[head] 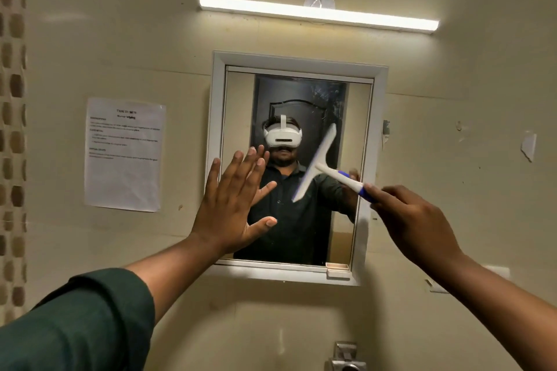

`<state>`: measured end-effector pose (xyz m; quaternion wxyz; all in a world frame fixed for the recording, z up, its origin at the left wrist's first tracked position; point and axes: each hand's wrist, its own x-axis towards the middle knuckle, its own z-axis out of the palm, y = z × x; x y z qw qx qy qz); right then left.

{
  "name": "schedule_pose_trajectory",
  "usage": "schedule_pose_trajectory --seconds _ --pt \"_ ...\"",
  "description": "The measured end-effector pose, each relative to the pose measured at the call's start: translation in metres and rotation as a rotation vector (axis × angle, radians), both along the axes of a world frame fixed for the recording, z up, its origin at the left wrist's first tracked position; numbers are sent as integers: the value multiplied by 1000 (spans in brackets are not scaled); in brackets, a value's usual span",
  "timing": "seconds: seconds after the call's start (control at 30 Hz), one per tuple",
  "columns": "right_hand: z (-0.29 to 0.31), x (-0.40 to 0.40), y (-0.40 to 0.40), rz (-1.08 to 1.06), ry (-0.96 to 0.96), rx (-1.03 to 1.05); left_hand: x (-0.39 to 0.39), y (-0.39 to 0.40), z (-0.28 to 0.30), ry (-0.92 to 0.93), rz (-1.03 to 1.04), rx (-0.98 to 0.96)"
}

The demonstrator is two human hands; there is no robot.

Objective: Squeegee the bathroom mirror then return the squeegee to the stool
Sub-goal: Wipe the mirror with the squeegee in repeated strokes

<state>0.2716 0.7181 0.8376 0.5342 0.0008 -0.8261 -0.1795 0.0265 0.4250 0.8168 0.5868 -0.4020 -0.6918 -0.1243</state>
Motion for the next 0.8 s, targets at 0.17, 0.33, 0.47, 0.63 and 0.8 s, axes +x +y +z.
schedule_pose_trajectory --seconds 0.17,0.33,0.47,0.63,0.8 --pt "-50 27 38 -32 41 -121 -4 2 1 22 4 -3" --pt "-66 39 52 -24 54 -175 -1 7 6 30 -12 22" --pt "-53 29 32 14 70 -150 3 10 5 4 -17 -4" --pt "-46 2 6 39 1 -66 8 17 1 -18 -7 -2" --pt "-72 -8 -8 53 -17 -78 14 23 -1 -14 16 -15"
